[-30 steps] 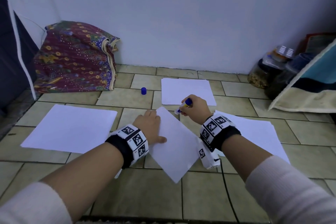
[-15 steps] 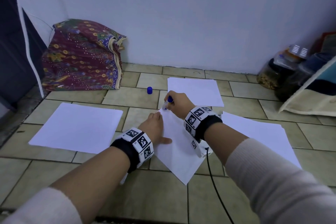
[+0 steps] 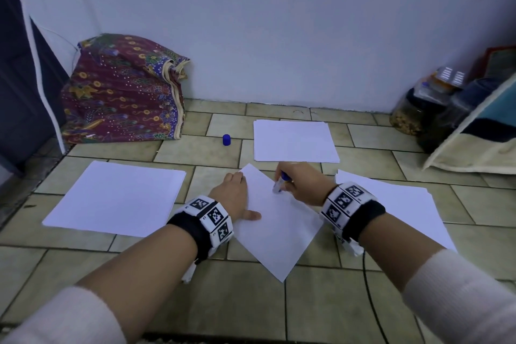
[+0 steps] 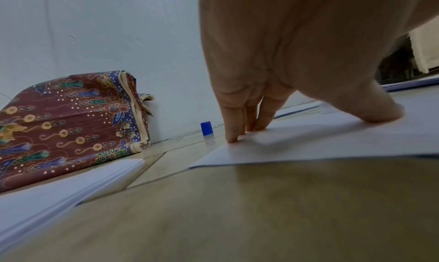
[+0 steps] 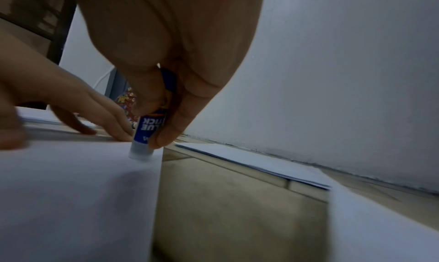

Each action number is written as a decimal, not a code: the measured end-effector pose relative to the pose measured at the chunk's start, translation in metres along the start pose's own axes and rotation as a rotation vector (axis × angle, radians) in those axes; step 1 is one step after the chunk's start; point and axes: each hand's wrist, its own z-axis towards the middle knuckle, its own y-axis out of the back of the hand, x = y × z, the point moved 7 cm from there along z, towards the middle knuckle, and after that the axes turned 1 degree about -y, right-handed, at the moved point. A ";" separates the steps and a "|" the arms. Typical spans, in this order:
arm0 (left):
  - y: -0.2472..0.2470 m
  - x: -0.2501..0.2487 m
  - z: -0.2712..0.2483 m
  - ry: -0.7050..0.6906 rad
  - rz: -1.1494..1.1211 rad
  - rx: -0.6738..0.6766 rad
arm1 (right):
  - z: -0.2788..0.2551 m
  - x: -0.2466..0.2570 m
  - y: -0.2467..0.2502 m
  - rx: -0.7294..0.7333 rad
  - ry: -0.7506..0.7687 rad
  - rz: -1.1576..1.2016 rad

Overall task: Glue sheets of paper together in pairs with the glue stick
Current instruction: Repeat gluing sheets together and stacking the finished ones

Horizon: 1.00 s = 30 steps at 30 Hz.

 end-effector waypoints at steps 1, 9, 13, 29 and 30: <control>0.000 0.000 0.000 0.002 0.003 0.004 | -0.008 -0.005 0.000 0.005 0.000 0.004; 0.006 -0.003 -0.005 -0.002 0.208 -0.060 | -0.065 -0.036 0.005 0.062 -0.010 -0.015; 0.009 -0.008 -0.007 -0.017 0.245 -0.092 | -0.080 -0.046 0.008 0.093 -0.016 -0.072; 0.007 -0.039 -0.016 -0.393 0.347 0.071 | -0.049 -0.056 0.032 -0.297 -0.295 0.703; 0.006 -0.037 -0.015 -0.381 0.319 0.080 | -0.044 -0.055 0.030 -0.298 -0.295 0.684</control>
